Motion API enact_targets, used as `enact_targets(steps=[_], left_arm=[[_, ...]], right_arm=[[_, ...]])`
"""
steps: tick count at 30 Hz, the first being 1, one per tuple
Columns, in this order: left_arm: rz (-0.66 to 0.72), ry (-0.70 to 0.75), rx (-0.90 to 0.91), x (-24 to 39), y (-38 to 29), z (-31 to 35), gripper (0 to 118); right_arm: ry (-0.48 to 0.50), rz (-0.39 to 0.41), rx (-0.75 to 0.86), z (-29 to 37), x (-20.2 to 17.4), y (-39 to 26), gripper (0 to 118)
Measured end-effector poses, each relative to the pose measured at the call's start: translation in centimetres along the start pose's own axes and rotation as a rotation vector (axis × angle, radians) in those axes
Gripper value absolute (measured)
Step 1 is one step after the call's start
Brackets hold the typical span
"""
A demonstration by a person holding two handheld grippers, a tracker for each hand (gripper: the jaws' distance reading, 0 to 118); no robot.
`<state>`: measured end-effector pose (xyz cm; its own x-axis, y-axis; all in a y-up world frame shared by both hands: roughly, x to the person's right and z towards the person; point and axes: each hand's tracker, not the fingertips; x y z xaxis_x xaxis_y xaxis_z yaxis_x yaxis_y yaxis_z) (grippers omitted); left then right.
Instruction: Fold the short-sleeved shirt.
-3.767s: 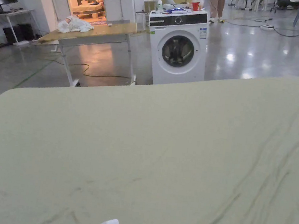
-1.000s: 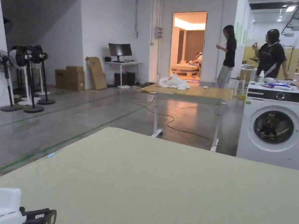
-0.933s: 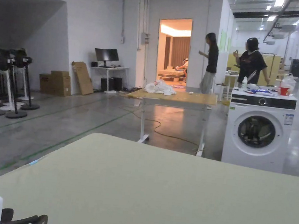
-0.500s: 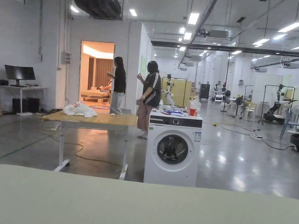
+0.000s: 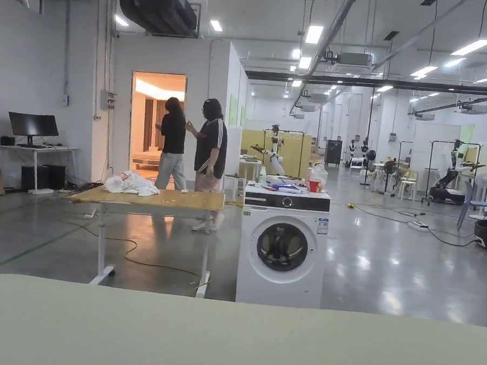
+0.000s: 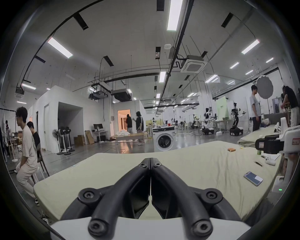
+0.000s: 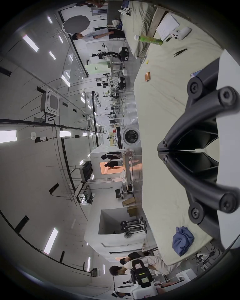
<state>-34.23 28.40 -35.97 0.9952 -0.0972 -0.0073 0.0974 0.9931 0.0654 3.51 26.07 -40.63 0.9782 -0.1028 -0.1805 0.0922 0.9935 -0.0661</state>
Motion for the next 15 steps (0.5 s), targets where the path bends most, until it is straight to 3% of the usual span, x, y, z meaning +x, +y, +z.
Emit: enact_targets(steps=[15], left_arm=[[0.038, 0.003, -0.013, -0.07, 0.67, -0.22, 0]], right_arm=[[-0.003, -0.022, 0.022, 0.66, 0.29, 0.73, 0]])
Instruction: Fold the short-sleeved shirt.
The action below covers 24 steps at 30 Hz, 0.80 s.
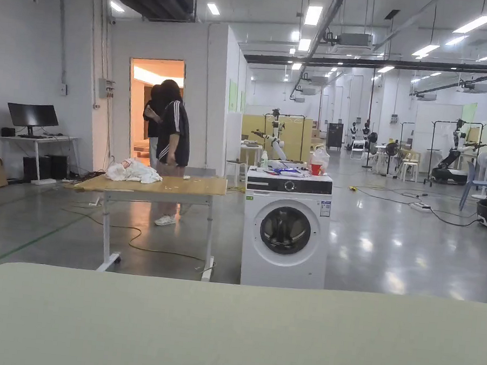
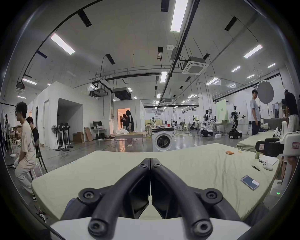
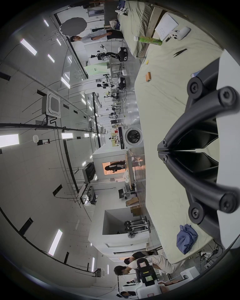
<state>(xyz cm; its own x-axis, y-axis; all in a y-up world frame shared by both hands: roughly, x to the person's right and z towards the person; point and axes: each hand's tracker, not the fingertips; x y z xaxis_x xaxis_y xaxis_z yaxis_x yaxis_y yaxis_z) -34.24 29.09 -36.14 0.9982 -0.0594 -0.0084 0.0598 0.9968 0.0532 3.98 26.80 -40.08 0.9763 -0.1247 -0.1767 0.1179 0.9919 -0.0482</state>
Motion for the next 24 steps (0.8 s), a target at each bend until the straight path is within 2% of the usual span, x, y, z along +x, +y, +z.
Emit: enact_targets(steps=[16, 18, 19, 21, 24], left_arm=[[0.002, -0.007, -0.009, -0.18, 0.05, -0.11, 0], [0.003, -0.008, -0.013, -0.25, 0.09, -0.07, 8], [0.004, -0.008, -0.011, -0.33, 0.03, 0.02, 17], [0.009, -0.036, -0.007, -0.58, 0.15, 0.14, 28], [0.004, -0.032, 0.004, -0.32, 0.34, 0.17, 60]], right_arm=[[0.003, 0.023, -0.005, -0.12, -0.34, 0.09, 0], [0.003, 0.024, -0.006, -0.11, -0.33, 0.09, 0], [0.009, 0.020, -0.007, -0.14, -0.31, 0.10, 0], [0.011, 0.020, -0.009, -0.12, -0.32, 0.15, 7], [0.015, 0.026, -0.007, -0.09, -0.42, 0.38, 40]])
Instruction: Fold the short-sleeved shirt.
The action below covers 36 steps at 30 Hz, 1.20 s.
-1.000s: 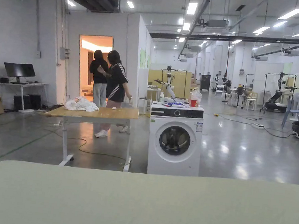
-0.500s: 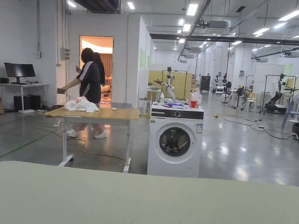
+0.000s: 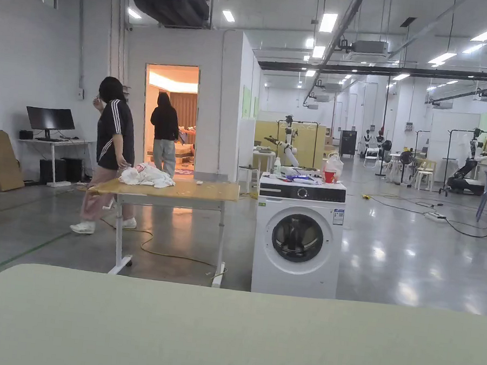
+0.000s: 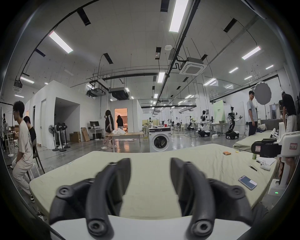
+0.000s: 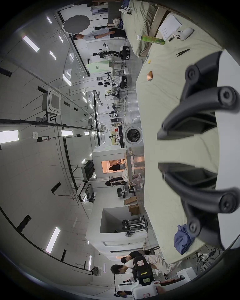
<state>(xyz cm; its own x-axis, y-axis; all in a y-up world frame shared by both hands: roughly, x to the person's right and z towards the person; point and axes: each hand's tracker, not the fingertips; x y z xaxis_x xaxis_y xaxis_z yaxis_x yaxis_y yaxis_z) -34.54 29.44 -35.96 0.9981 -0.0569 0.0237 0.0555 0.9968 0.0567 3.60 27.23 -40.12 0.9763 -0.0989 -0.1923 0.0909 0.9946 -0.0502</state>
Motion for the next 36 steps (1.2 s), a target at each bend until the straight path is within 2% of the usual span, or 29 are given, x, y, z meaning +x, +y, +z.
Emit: enact_targets(steps=[1, 3, 5, 7, 12, 16, 36], left_arm=[[0.000, 0.002, 0.003, 0.02, 0.10, 0.00, 68], [0.005, 0.003, 0.016, 0.08, 0.26, 0.03, 73], [0.008, 0.008, 0.024, 0.10, 0.43, 0.04, 81], [0.012, 0.023, 0.030, 0.08, 0.53, 0.04, 92], [0.012, 0.035, 0.027, -0.15, 0.71, 0.12, 99], [0.014, 0.035, 0.034, -0.25, 0.72, 0.27, 114], [0.006, 0.034, 0.004, 0.01, 0.38, -0.15, 116]], right_arm=[[0.002, 0.003, 0.004, 0.09, -0.03, 0.03, 50], [0.008, 0.014, 0.031, 0.32, -0.23, 0.21, 67], [0.008, 0.021, 0.042, 0.45, -0.47, 0.47, 96], [0.010, 0.025, 0.036, 0.25, -0.52, 0.74, 115], [-0.021, 0.020, 0.055, 0.37, -0.42, 0.70, 115], [-0.023, -0.011, 0.052, 0.38, 0.01, 0.61, 118], [-0.047, -0.028, 0.063, 0.49, 0.22, 0.40, 118]])
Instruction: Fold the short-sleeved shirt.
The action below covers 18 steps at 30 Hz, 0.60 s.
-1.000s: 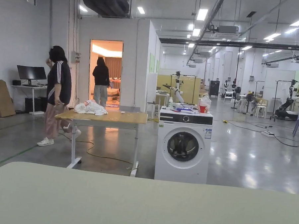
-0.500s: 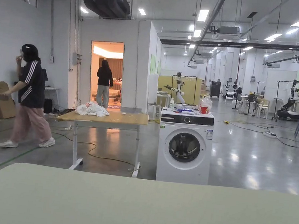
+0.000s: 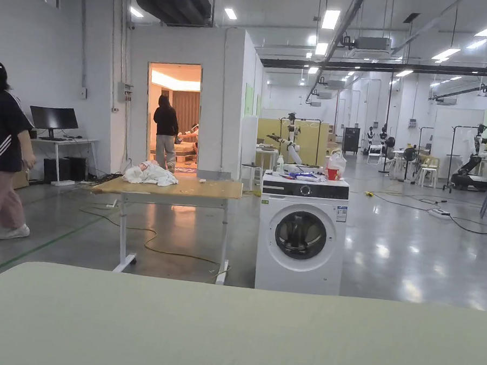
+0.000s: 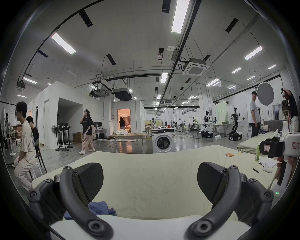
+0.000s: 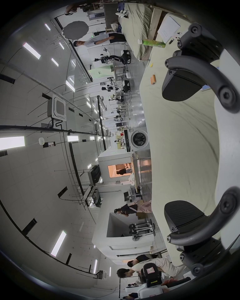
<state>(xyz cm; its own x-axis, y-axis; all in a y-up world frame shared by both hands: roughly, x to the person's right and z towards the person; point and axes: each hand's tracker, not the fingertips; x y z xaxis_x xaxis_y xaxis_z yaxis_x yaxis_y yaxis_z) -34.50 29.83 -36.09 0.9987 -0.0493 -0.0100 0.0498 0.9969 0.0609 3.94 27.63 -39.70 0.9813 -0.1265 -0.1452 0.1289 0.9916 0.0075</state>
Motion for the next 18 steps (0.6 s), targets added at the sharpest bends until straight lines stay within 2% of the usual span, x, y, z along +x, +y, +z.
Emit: enact_targets(steps=[4, 7, 10, 13, 15, 18], left_arm=[[0.022, 0.006, -0.003, -0.3, 0.0, 0.0, 116], [0.037, 0.004, -0.004, -0.4, 0.0, 0.0, 116], [0.042, 0.000, -0.007, -0.4, 0.1, 0.0, 116], [0.045, 0.002, -0.010, -0.4, 0.1, 0.0, 116], [0.049, -0.003, -0.014, -0.3, 0.1, 0.0, 116], [0.048, -0.013, -0.020, -0.2, 0.1, 0.0, 116]], right_arm=[[-0.031, 0.002, -0.006, -0.3, -0.4, 0.3, 118], [-0.077, -0.078, -0.069, -1.2, -0.5, 0.8, 118], [-0.223, -0.127, -0.189, -2.2, -1.4, 1.6, 118], [-0.273, -0.112, -0.275, -2.9, -2.3, 2.0, 118], [-0.288, -0.122, -0.260, -3.0, -2.8, 2.0, 118], [-0.285, -0.095, -0.276, -2.9, -3.2, 1.8, 118]])
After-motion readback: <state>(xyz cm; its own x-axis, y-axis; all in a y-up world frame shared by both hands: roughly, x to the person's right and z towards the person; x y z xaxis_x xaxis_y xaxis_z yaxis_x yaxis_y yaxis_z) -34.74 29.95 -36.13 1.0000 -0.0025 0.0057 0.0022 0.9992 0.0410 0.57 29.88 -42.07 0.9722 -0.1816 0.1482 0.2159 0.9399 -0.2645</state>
